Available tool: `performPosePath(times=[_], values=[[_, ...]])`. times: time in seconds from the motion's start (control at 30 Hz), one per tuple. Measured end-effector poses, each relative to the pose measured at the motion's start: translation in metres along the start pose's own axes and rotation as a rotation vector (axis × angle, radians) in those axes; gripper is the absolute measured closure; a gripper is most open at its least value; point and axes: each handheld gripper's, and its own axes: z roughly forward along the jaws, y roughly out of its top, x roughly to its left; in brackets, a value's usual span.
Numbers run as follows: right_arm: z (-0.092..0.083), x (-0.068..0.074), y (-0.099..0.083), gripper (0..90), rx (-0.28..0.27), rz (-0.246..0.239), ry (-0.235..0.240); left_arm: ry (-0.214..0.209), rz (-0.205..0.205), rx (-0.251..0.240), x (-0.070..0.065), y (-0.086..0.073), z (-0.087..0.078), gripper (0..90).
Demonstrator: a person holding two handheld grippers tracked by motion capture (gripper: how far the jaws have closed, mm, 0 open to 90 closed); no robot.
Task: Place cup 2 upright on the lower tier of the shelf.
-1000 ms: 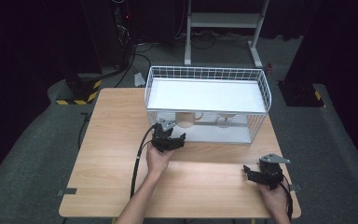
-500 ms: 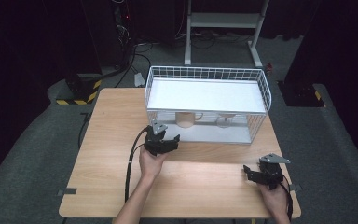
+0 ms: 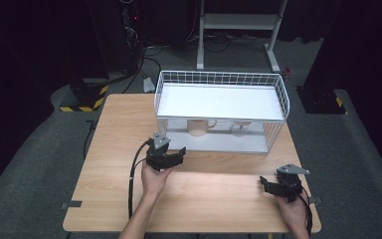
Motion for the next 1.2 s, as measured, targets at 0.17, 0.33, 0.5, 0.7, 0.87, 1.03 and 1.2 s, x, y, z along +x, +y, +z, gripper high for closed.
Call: performPosePath(times=[0.17, 0.33, 0.5, 0.7, 0.87, 1.03, 1.2], values=[[0.0, 0.0, 0.0, 24.8, 0.0, 0.0, 0.0, -0.009, -0.007, -0.006, 0.001, -0.003, -0.006, 28.6], [0.0, 0.0, 0.0, 24.8, 0.0, 0.0, 0.0, -0.016, -0.013, -0.009, 0.001, -0.006, -0.011, 28.5], [0.0, 0.0, 0.0, 24.8, 0.0, 0.0, -0.001, -0.006, -0.01, -0.009, 0.002, -0.01, -0.017, 28.4], [0.0, 0.0, 0.0, 24.8, 0.0, 0.0, -0.001, -0.013, -0.02, -0.005, 0.003, -0.016, -0.022, 28.0], [0.0, 0.0, 0.0, 24.8, 0.0, 0.0, -0.001, -0.02, -0.028, 0.0, 0.004, -0.022, -0.026, 27.9], [0.0, 0.0, 0.0, 24.8, 0.0, 0.0, 0.0, -0.018, -0.027, 0.012, 0.004, -0.029, -0.026, 27.9], [0.0, 0.0, 0.0, 24.8, 0.0, 0.0, 0.0, -0.017, -0.036, 0.017, 0.008, -0.034, -0.029, 27.9]])
